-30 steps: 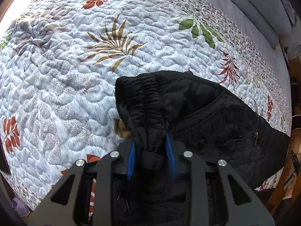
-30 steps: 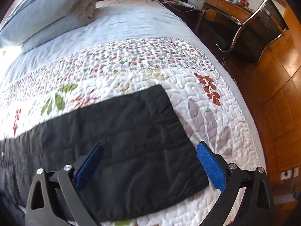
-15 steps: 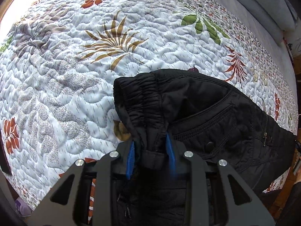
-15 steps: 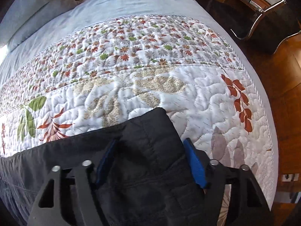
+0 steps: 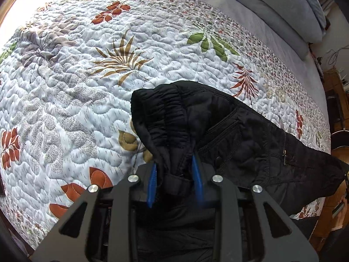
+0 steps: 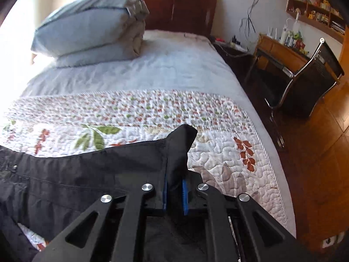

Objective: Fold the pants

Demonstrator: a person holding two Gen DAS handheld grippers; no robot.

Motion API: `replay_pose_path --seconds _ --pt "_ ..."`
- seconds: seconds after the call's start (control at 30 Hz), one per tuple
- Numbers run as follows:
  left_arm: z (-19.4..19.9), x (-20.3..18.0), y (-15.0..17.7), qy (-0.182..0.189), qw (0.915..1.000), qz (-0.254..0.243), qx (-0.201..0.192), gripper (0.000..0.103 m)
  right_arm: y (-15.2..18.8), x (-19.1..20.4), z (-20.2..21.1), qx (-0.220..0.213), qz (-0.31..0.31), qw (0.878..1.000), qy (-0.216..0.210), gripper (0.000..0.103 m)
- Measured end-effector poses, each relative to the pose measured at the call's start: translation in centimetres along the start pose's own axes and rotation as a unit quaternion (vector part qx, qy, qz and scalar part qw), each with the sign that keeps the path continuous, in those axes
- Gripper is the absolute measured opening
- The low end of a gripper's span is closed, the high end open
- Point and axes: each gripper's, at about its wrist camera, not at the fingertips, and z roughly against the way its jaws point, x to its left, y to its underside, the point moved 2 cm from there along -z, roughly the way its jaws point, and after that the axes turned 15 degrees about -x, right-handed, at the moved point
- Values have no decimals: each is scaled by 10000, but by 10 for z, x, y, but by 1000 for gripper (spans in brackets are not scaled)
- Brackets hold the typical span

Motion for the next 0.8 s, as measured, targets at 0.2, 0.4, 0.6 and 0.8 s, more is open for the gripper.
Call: replay_pose_path --seconds 0.2,0.4,0.6,0.8 --pt "25 -10 24 623 9978 118 -199 28 28 2 131 -995 -426 9930 -471 9" --pt "56 -9 60 1144 9928 148 -327 29 106 -29 207 -1277 -1343 9820 -373 9" --pt "80 8 94 1422 9886 326 -359 30 199 -49 236 -1022 -2333 9668 -205 9" --pt "99 29 116 1687 9831 556 -445 31 271 -64 252 -808 -3350 9387 22 9"
